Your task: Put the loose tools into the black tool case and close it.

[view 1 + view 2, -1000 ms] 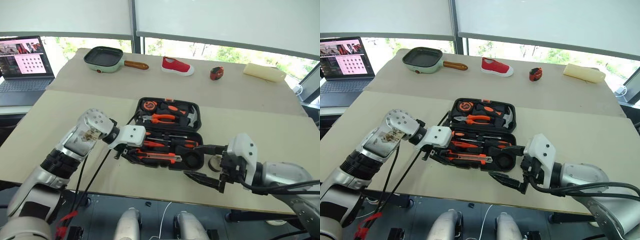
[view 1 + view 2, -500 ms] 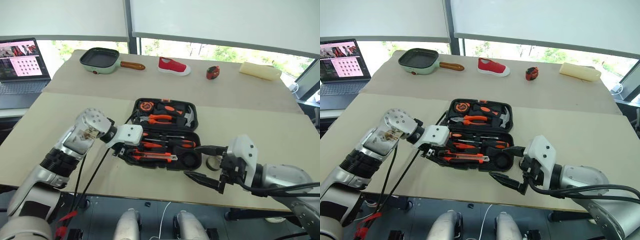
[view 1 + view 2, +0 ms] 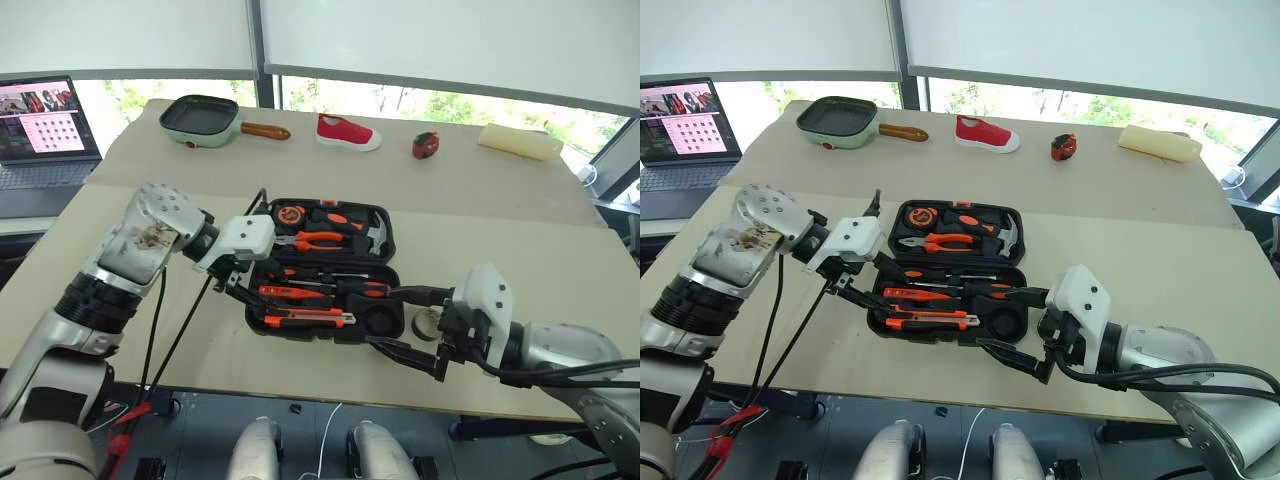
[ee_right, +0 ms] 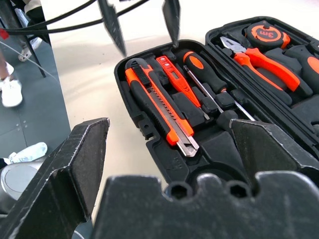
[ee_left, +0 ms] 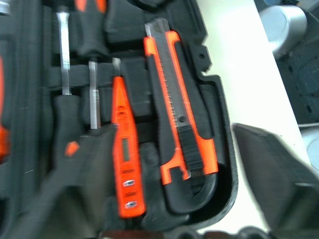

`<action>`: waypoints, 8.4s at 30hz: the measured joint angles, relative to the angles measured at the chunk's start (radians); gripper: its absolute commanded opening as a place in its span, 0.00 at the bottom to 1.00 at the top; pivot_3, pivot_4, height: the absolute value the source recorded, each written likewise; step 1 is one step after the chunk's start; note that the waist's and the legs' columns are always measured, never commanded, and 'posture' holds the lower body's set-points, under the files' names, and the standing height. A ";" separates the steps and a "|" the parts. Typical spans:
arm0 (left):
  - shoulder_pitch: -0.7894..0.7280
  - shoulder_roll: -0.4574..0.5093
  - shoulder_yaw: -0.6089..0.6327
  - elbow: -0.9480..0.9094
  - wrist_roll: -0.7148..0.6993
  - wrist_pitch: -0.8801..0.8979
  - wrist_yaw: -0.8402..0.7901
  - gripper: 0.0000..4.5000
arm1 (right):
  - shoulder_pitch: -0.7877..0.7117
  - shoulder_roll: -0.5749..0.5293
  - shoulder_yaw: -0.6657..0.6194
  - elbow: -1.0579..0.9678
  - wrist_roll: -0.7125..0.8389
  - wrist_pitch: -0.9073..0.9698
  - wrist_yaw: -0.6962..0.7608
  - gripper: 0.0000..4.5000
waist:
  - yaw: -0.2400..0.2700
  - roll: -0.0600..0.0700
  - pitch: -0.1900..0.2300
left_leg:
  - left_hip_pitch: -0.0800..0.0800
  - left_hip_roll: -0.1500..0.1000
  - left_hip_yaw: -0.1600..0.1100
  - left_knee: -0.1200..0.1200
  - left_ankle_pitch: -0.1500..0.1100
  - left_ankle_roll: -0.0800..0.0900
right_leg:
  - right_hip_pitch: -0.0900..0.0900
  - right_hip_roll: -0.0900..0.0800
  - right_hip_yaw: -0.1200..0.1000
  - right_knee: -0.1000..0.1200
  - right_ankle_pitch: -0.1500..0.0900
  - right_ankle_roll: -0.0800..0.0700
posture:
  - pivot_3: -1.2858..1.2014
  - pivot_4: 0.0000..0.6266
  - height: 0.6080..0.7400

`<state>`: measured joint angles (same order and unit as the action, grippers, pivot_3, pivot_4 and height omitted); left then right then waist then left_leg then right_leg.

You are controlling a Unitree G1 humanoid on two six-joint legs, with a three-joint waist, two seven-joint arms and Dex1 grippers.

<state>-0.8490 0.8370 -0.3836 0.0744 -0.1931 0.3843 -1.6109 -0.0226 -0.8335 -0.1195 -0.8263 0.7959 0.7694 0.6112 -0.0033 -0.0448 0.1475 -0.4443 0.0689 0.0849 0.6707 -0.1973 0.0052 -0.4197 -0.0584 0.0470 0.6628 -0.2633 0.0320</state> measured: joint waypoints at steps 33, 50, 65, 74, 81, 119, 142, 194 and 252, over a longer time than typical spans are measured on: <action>0.137 -0.039 -0.067 -0.034 0.165 -0.164 0.038 0.01 | -0.017 0.005 0.022 0.005 0.009 0.000 -0.006 1.00 | 0.007 0.000 0.000 | 0.001 0.000 0.000 0.001 0.000 0.000 | 0.001 0.000 0.000 0.000 0.000 0.000 | 0.52 0.24 1.00; 0.056 -0.166 -0.052 0.097 0.143 -0.120 0.072 0.01 | -0.029 0.005 0.027 0.011 0.010 0.000 -0.003 1.00 | 0.013 0.000 0.000 | -0.001 0.000 0.000 0.004 0.000 0.000 | 0.000 0.000 -0.001 0.001 0.000 0.000 | 0.52 0.24 1.00; 0.067 -0.193 -0.076 0.125 0.205 -0.253 0.108 0.01 | -0.012 0.005 0.027 -0.002 0.012 0.001 -0.018 1.00 | 0.016 0.001 -0.001 | 0.002 0.000 -0.001 0.006 0.000 0.001 | 0.006 0.000 -0.001 0.001 0.000 0.000 | 0.52 0.24 1.00; 0.150 -0.237 0.006 0.134 0.127 -0.224 0.151 0.12 | 0.055 0.001 0.003 -0.008 -0.004 0.000 -0.025 1.00 | 0.015 0.002 -0.001 | 0.008 0.000 -0.002 0.005 -0.001 0.001 | 0.013 -0.001 -0.003 -0.001 0.000 0.001 | 0.52 0.24 1.00; 0.190 -0.220 0.267 -0.039 -0.164 0.057 0.230 0.66 | 0.398 -0.002 -0.339 0.053 -0.057 -0.005 0.037 1.00 | 0.015 0.002 -0.001 | 0.005 0.000 -0.004 0.005 -0.001 0.001 | 0.012 -0.001 -0.004 -0.002 -0.001 0.002 | 0.52 0.24 1.00; 0.428 0.002 0.359 -0.426 -0.386 0.245 0.307 1.00 | -0.003 -0.031 0.181 0.426 -0.507 -0.132 0.158 0.01 | 0.004 0.005 0.001 | 0.012 -0.001 0.000 -0.003 -0.001 0.001 | 0.015 -0.001 -0.001 -0.008 -0.004 0.000 | 0.52 0.24 1.00; 0.460 0.028 0.338 -0.433 -0.360 0.222 0.303 1.00 | -0.277 -0.030 0.418 0.341 -0.518 -0.116 0.264 0.01 | 0.001 0.004 0.003 | 0.012 0.000 0.000 -0.004 -0.001 0.001 | 0.013 -0.001 -0.001 -0.007 -0.004 -0.001 | 0.52 0.24 1.00; 0.507 0.061 0.367 -0.151 -0.105 0.187 0.638 0.01 | -0.305 -0.084 0.147 0.652 -0.469 -0.085 0.343 0.00 | 0.006 0.004 0.003 | 0.008 0.000 0.002 -0.008 -0.001 0.000 | 0.007 -0.002 -0.001 -0.007 -0.004 -0.001 | 0.52 0.24 1.00; 0.038 -0.288 0.523 0.208 -0.318 1.060 0.920 0.84 | -0.626 0.282 -0.057 0.821 -0.271 0.586 -0.024 0.85 | -0.005 0.002 0.003 | -0.001 -0.002 -0.001 -0.007 0.002 -0.001 | -0.004 -0.001 -0.001 0.001 -0.002 -0.002 | 0.52 0.24 1.00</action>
<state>-0.8106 0.5486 0.1395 0.2828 -0.5114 1.4441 -0.6910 -0.6487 -0.5518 -0.1765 -0.0056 0.5245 1.3554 0.5870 -0.0085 -0.0424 0.1507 -0.4453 0.0672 0.0839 0.6635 -0.1949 0.0039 -0.4235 -0.0591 0.0458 0.6639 -0.2651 0.0300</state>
